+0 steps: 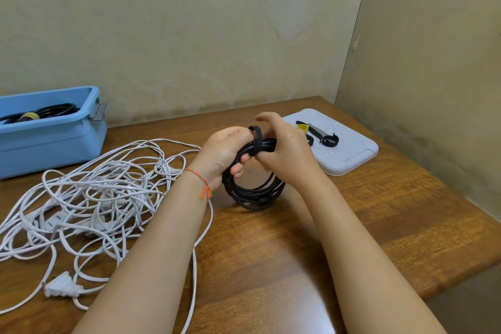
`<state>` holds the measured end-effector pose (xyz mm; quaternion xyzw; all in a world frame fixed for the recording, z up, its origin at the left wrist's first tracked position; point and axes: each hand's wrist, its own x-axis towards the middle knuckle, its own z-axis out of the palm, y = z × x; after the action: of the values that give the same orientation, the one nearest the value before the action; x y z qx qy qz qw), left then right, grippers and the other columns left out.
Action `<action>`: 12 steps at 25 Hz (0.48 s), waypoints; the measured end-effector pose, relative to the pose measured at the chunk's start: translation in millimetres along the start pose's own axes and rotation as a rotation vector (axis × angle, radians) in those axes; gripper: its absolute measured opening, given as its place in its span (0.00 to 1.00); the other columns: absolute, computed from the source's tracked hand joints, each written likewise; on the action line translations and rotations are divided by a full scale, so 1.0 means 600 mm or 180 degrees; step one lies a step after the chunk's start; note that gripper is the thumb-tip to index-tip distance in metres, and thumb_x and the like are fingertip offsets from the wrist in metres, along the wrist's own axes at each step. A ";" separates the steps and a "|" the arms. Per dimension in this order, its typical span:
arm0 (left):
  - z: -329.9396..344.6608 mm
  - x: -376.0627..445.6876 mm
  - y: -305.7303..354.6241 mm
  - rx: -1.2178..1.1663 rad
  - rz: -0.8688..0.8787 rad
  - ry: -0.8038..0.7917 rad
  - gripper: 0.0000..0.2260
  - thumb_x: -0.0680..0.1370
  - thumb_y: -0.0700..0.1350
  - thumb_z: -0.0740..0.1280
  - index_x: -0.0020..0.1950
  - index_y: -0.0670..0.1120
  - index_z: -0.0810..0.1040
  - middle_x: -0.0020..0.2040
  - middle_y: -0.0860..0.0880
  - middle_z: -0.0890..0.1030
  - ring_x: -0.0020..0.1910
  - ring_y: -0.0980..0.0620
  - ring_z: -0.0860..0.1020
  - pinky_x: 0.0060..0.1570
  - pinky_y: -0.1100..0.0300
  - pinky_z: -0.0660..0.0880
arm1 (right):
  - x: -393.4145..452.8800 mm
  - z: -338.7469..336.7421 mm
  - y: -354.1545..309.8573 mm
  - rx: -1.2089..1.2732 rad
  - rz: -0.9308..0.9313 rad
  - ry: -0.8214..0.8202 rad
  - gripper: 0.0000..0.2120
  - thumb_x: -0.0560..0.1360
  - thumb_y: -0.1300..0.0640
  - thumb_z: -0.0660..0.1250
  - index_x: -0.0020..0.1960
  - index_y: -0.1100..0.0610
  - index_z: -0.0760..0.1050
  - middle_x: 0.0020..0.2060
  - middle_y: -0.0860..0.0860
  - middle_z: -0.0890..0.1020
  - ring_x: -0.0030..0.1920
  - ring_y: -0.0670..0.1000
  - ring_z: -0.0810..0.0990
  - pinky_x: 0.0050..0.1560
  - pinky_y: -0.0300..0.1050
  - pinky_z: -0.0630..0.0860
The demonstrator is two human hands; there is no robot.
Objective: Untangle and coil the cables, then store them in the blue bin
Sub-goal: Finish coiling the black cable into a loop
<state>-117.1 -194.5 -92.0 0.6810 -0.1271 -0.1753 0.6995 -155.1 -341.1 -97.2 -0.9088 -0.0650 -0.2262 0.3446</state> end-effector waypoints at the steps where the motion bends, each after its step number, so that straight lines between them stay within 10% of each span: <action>1: 0.000 0.002 -0.001 0.0020 -0.0003 0.0044 0.05 0.80 0.44 0.63 0.51 0.42 0.75 0.28 0.48 0.71 0.20 0.53 0.62 0.22 0.62 0.61 | -0.002 -0.003 0.000 0.0076 -0.0028 -0.0081 0.22 0.71 0.58 0.71 0.64 0.48 0.71 0.43 0.42 0.79 0.47 0.49 0.79 0.58 0.59 0.75; 12: -0.008 0.003 -0.003 -0.0028 -0.0107 0.0151 0.05 0.79 0.43 0.65 0.45 0.43 0.76 0.27 0.47 0.71 0.19 0.53 0.63 0.21 0.63 0.61 | -0.006 -0.052 -0.005 0.1388 0.0162 -0.0708 0.10 0.76 0.55 0.72 0.57 0.51 0.79 0.48 0.46 0.84 0.51 0.41 0.81 0.51 0.34 0.77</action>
<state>-113.9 -191.1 -94.2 0.6840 -0.0982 -0.1713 0.7023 -170.8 -359.0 -76.4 -0.8335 -0.1269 -0.0967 0.5289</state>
